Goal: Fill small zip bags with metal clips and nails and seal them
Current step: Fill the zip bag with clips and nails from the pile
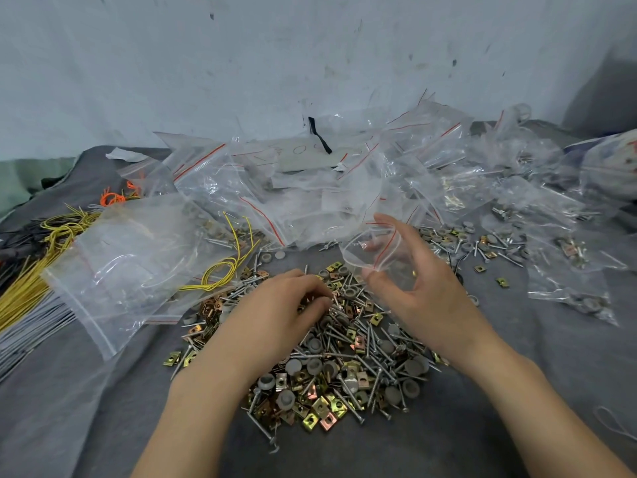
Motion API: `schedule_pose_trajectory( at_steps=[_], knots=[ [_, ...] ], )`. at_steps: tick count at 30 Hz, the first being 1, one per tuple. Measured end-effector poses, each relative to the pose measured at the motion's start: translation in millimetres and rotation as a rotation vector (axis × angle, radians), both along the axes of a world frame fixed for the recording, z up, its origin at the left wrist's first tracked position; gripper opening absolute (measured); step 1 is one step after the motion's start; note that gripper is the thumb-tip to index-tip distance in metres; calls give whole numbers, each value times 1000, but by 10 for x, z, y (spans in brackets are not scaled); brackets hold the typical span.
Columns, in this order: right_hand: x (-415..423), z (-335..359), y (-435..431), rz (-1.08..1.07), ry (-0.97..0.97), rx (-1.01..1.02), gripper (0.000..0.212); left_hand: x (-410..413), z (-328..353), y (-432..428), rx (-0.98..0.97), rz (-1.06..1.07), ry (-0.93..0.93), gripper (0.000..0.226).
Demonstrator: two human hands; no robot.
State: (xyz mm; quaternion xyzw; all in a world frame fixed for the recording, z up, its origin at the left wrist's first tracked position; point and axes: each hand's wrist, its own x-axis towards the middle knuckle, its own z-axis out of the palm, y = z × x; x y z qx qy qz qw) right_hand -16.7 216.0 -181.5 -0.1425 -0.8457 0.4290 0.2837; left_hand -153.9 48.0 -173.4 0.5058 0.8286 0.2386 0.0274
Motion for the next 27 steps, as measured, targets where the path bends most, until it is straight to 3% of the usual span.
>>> schedule_pose_trajectory(
  at_steps=[5,12,19,27],
  knots=[
    [-1,-20,30,5,7,10,57,-15,19,43,211,74,-181,10],
    [-1,-28,44,13,1,5,56,-35,141,55,594,105,-880,17],
    [12,-41,61,8,-5,12,57,-69,131,42,594,80,-1011,19],
    [25,-51,71,8,-19,17,57,-58,109,68,626,163,-988,15]
  ],
)
